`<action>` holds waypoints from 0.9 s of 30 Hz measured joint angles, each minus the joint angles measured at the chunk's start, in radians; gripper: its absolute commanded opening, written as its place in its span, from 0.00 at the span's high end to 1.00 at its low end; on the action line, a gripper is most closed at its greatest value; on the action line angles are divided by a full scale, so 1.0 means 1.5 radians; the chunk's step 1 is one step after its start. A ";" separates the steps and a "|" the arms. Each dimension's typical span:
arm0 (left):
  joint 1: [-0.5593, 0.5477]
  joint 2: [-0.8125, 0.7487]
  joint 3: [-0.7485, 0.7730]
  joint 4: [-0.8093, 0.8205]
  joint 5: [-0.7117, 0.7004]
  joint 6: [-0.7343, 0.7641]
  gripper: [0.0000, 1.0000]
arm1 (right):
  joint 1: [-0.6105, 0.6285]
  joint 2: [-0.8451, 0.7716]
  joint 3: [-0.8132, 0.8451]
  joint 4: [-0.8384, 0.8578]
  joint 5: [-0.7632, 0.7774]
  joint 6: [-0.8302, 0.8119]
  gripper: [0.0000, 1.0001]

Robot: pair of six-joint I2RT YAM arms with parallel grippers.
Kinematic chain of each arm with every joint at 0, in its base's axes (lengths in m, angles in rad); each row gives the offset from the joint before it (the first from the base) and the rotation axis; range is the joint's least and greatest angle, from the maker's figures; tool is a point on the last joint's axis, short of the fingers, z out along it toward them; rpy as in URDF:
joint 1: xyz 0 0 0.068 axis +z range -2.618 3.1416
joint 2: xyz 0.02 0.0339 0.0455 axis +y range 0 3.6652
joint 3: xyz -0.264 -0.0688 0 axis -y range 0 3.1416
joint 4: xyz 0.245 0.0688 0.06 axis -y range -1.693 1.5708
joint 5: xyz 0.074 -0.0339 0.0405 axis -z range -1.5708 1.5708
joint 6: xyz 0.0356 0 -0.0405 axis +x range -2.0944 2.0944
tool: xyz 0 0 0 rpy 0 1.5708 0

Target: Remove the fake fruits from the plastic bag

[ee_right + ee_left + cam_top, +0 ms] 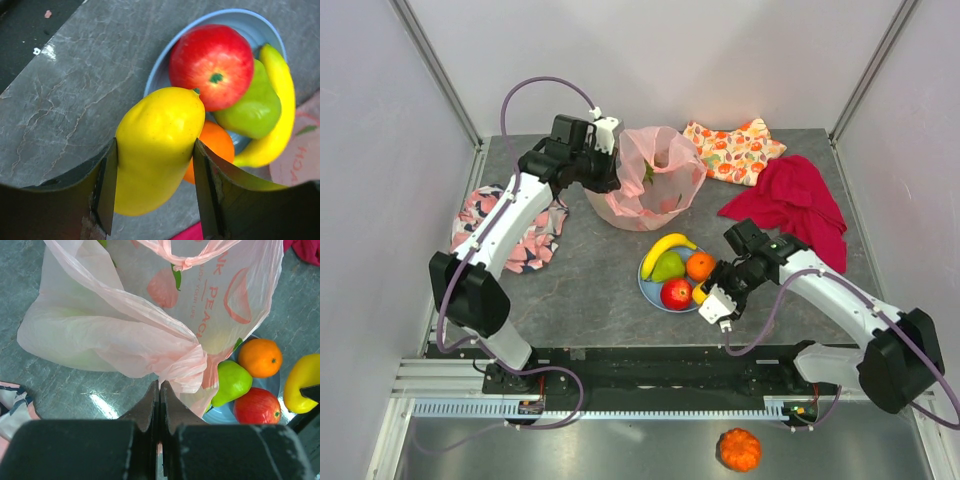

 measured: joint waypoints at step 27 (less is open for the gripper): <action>0.000 -0.069 -0.066 0.001 0.001 0.004 0.98 | 0.005 0.089 -0.011 0.041 -0.043 -0.063 0.52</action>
